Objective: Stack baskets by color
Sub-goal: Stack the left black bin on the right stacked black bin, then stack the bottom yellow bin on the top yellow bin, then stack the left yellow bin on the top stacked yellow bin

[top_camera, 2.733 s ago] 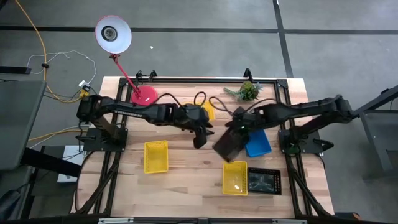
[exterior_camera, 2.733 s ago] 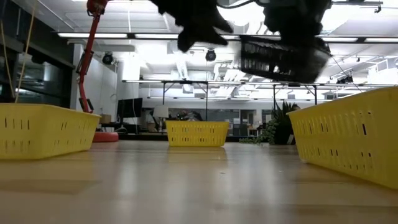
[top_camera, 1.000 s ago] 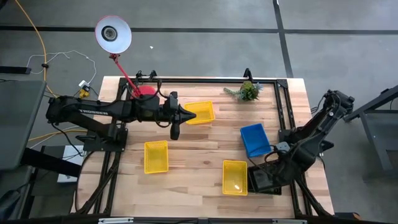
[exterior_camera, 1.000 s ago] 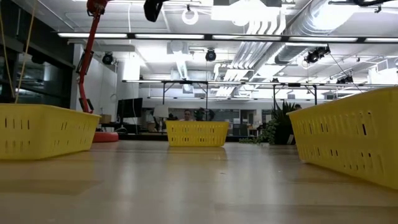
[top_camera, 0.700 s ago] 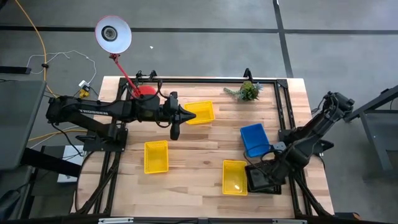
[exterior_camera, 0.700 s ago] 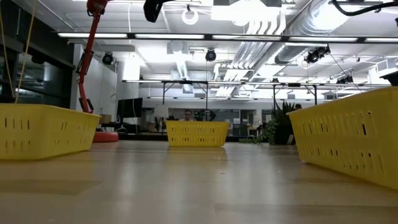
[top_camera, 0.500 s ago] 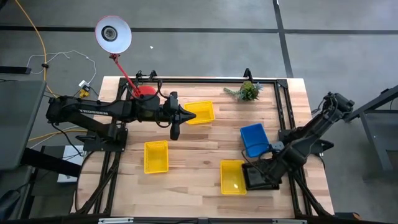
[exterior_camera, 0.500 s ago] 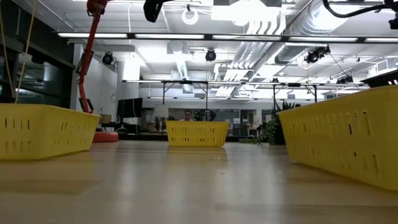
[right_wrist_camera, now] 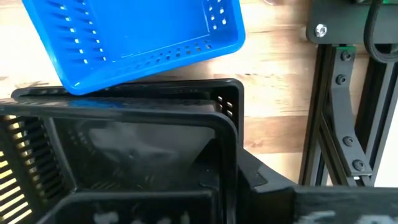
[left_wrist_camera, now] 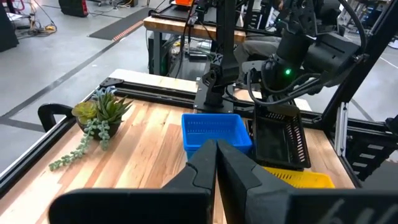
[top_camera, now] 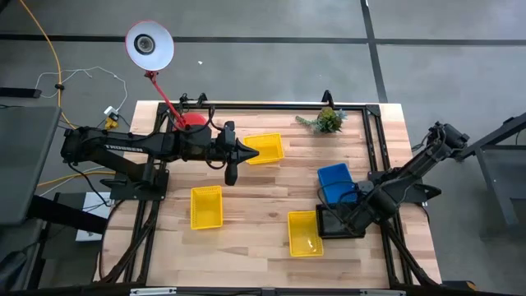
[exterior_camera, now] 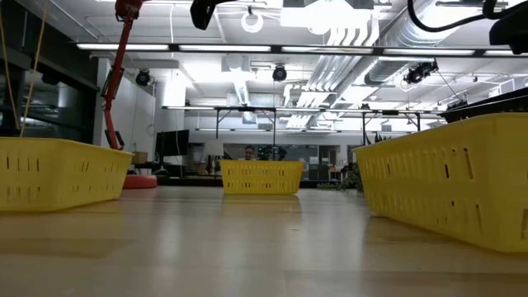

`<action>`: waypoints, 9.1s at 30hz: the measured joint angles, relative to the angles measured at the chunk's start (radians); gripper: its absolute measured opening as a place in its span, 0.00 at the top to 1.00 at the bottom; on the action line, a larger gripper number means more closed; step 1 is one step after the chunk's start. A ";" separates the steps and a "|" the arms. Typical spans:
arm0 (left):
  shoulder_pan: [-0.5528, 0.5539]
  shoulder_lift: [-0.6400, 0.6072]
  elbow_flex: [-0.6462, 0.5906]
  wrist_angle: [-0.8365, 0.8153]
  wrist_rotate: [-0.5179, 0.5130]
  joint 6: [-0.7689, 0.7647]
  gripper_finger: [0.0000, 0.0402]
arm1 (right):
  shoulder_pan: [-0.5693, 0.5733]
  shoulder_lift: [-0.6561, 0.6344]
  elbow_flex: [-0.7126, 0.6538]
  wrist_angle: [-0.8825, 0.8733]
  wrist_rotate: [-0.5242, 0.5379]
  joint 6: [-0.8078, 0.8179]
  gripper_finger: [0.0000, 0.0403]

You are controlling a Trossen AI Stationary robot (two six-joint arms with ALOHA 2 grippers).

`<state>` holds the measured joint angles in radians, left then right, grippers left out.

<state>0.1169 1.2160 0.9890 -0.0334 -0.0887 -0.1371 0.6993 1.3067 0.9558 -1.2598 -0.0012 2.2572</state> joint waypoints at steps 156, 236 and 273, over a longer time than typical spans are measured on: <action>-0.024 -0.369 -0.445 0.447 -0.008 -0.385 1.00 | -0.418 0.200 0.143 0.523 -0.164 -1.935 0.42; -0.024 -0.510 -0.444 0.460 -0.094 -0.173 1.00 | -0.996 0.423 0.222 0.772 0.071 -1.230 1.00; -0.024 -0.509 -0.444 0.441 -0.106 -0.175 1.00 | -1.012 0.295 0.222 0.715 0.188 -1.434 0.52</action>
<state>0.0933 0.7067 0.5446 0.4076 -0.1944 -0.3119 -0.3130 1.6021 1.1778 -0.5450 0.1864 0.8234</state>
